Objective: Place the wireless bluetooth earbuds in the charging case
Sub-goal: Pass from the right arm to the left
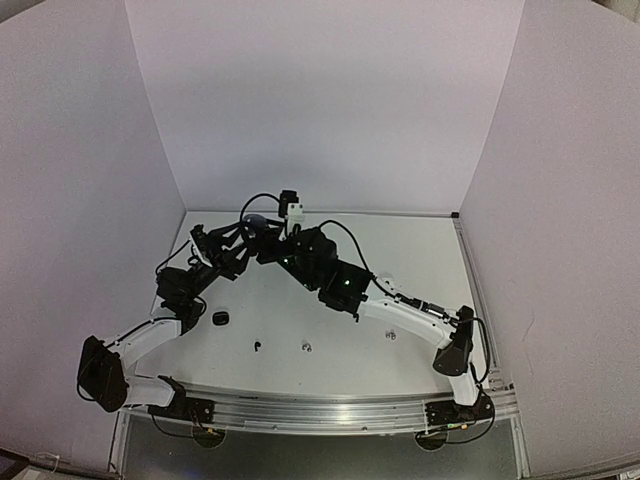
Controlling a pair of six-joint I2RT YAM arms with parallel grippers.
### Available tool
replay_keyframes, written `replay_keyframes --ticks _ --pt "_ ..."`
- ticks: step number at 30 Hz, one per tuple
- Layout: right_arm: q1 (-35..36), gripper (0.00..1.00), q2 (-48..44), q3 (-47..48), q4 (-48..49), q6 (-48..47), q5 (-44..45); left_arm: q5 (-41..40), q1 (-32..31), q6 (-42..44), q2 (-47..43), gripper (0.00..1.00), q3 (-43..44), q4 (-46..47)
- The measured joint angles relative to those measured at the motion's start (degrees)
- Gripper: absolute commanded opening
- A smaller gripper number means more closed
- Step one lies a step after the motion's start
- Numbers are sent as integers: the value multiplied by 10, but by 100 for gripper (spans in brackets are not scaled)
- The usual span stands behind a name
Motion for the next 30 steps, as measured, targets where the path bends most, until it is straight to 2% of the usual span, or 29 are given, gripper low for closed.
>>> replay_keyframes --ticks 6,14,18,22,25,30 --pt "0 30 8 0 10 15 -7 -2 0 4 0 45 0 -1" --pt "0 30 20 3 29 26 -9 -23 2 7 1 20 0 -7" --pt "-1 30 22 4 33 25 -9 -28 2 3 1 4 0 -7" --pt "-1 32 22 4 34 23 -8 -30 1 1 1 0 0 -10" --pt "-1 41 23 4 34 14 -6 -31 1 -5 1 0 0 -12" --pt "-2 68 23 4 33 -3 -7 -32 1 -16 0 0 0 -15"
